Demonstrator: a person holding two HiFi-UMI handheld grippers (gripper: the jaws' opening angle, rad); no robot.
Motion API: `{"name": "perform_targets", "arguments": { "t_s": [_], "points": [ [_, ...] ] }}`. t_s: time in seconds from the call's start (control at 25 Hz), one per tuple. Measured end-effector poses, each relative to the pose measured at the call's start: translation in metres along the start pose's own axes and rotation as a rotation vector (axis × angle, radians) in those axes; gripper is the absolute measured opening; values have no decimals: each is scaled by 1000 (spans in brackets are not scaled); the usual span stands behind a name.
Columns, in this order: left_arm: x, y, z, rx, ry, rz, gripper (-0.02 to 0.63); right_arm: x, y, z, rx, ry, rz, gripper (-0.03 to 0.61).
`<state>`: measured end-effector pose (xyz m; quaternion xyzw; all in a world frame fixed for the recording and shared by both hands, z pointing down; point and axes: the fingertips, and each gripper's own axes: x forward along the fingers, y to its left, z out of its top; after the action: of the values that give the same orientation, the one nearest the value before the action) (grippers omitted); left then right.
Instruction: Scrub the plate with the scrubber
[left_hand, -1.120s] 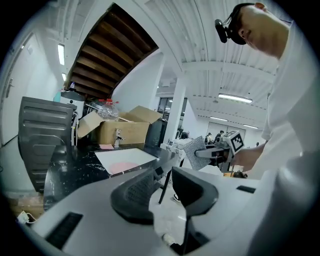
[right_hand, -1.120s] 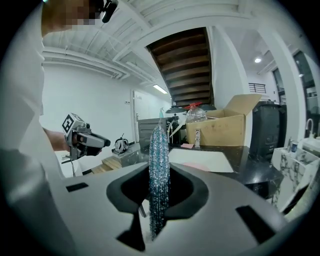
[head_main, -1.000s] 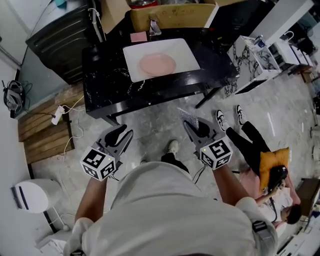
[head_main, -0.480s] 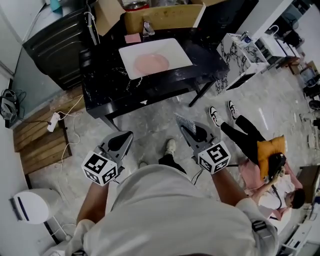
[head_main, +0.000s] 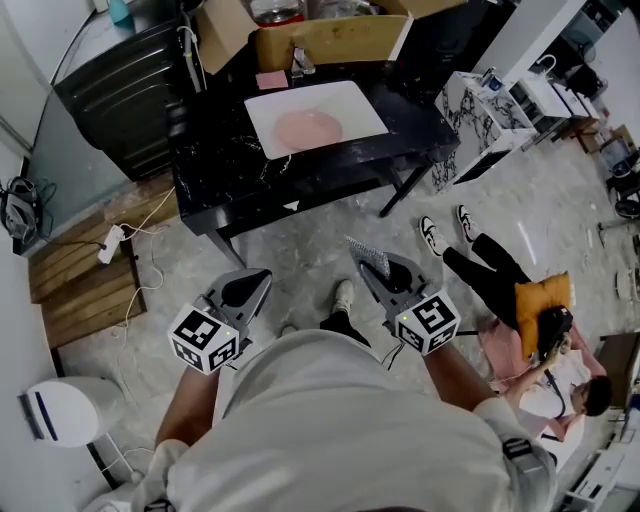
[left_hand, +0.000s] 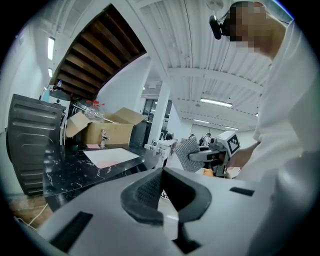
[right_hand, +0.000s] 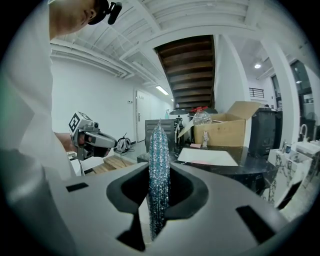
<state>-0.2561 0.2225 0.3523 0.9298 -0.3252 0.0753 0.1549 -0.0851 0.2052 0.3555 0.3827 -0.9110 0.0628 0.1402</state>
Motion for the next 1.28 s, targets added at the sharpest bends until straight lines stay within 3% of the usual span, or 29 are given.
{"name": "perform_targets", "arguments": {
  "t_s": [1.28],
  "points": [
    [-17, -17, -19, -26, 1, 17, -5, -33, 28, -5, -19, 4, 21, 78]
  ]
}}
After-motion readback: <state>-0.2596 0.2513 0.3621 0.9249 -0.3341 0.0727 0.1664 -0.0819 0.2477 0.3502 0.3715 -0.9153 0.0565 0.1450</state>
